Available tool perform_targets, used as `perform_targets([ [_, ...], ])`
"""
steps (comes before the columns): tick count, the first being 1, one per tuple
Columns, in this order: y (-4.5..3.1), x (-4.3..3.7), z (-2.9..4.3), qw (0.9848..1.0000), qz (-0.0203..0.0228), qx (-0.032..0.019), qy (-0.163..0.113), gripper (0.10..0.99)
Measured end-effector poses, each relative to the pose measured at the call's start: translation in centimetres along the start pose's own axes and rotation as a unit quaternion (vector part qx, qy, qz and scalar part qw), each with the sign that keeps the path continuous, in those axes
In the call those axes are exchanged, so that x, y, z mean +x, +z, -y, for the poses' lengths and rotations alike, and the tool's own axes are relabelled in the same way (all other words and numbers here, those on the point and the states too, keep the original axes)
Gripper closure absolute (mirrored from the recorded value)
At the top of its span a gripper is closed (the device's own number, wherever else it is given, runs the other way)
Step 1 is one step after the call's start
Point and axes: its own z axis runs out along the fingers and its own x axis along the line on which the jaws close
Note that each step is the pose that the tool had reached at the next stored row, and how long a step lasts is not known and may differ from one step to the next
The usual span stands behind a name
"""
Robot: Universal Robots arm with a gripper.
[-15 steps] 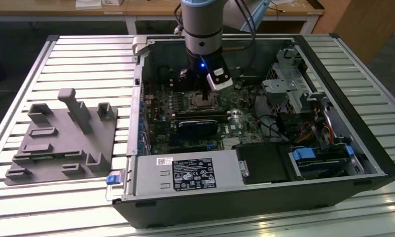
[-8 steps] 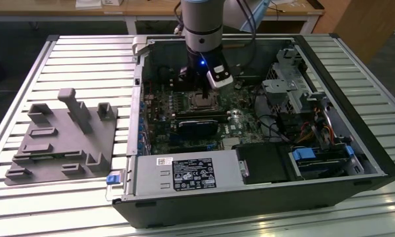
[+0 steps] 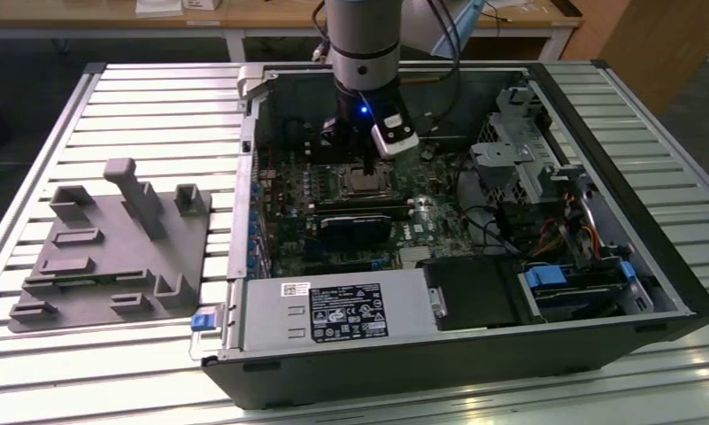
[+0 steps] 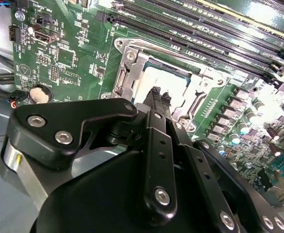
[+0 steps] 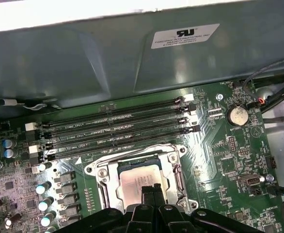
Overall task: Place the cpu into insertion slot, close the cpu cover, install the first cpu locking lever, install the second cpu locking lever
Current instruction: 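Install the second cpu locking lever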
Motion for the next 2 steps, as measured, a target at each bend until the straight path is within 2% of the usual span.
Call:
perform_targets([
  [2, 0.0, 0.0, 0.0, 1.0, 0.0, 0.0, 0.0, 0.98],
])
